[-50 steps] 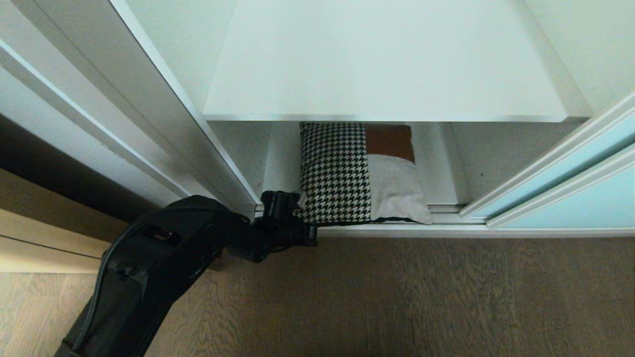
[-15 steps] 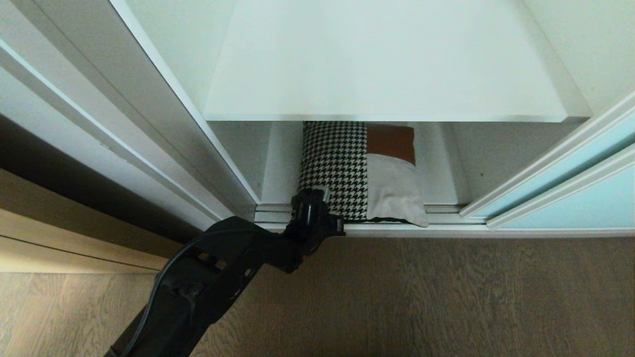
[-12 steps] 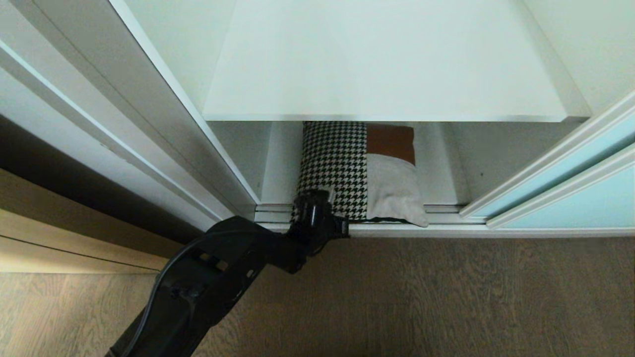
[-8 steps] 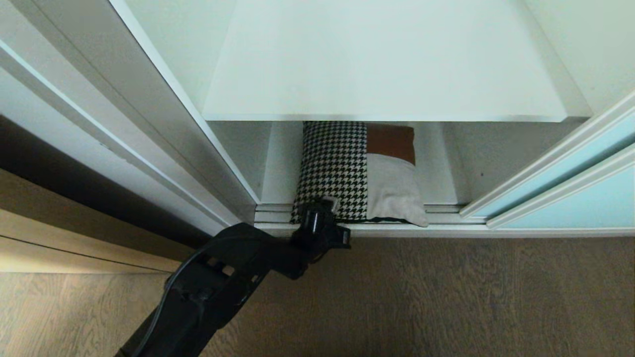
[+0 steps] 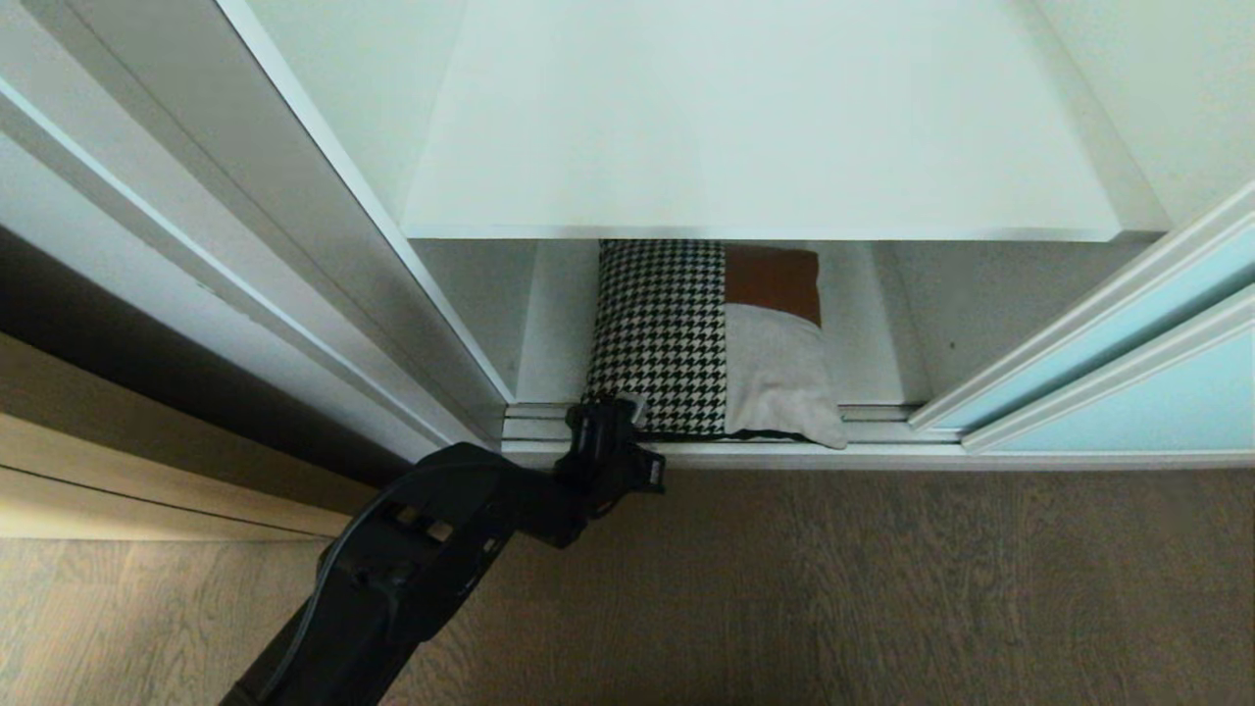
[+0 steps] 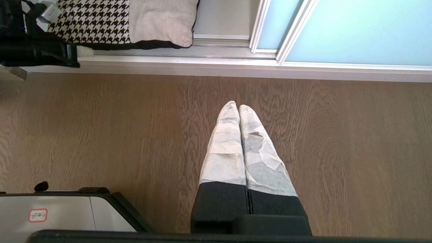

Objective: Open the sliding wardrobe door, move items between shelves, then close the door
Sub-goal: Close the door

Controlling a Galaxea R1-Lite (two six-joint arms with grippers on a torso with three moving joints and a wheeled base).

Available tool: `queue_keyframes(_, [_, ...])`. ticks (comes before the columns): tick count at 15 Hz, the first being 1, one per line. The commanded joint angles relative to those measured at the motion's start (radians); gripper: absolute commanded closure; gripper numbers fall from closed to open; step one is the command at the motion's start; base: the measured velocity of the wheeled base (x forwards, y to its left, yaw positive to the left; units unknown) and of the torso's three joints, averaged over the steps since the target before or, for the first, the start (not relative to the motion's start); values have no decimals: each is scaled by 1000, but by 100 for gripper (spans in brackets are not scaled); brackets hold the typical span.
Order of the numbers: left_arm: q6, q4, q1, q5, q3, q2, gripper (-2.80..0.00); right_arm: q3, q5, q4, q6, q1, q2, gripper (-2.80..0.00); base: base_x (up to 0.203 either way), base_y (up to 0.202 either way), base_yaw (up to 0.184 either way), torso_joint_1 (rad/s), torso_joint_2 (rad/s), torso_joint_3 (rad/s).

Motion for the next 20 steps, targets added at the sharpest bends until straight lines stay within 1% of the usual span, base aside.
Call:
queue_keyframes(1, [12, -63, 20, 1, -1, 2, 0, 0, 0, 0, 0, 0, 1, 0, 0, 0, 0, 0, 0, 0])
queue_keyframes(6, [17, -243, 53, 18, 1, 7, 0, 0, 0, 0, 0, 0, 1, 0, 0, 0, 0, 0, 0, 0])
queue_keyframes(8, [28, -320, 56, 39, 1, 19, 0, 0, 0, 0, 0, 0, 1, 0, 0, 0, 0, 0, 0, 0])
queue_keyframes(9, [45, -331, 60, 42, 1, 31, 0, 0, 0, 0, 0, 0, 1, 0, 0, 0, 0, 0, 0, 0])
queue_keyframes(10, [46, -336, 62, 46, 1, 32, 0, 0, 0, 0, 0, 0, 1, 0, 0, 0, 0, 0, 0, 0])
queue_keyframes(12, [29, -347, 66, 97, 5, -6, 0, 0, 0, 0, 0, 0, 1, 0, 0, 0, 0, 0, 0, 0])
queue_keyframes(14, [-12, -324, 67, 124, 35, -92, 0, 0, 0, 0, 0, 0, 1, 0, 0, 0, 0, 0, 0, 0])
queue_keyframes(15, [-30, -313, 67, 129, 75, -144, 0, 0, 0, 0, 0, 0, 1, 0, 0, 0, 0, 0, 0, 0])
queue_keyframes(16, [-40, -302, 67, 130, 149, -212, 0, 0, 0, 0, 0, 0, 1, 0, 0, 0, 0, 0, 0, 0])
queue_keyframes(20, [-51, -235, 66, 123, 427, -539, 0, 0, 0, 0, 0, 0, 1, 0, 0, 0, 0, 0, 0, 0])
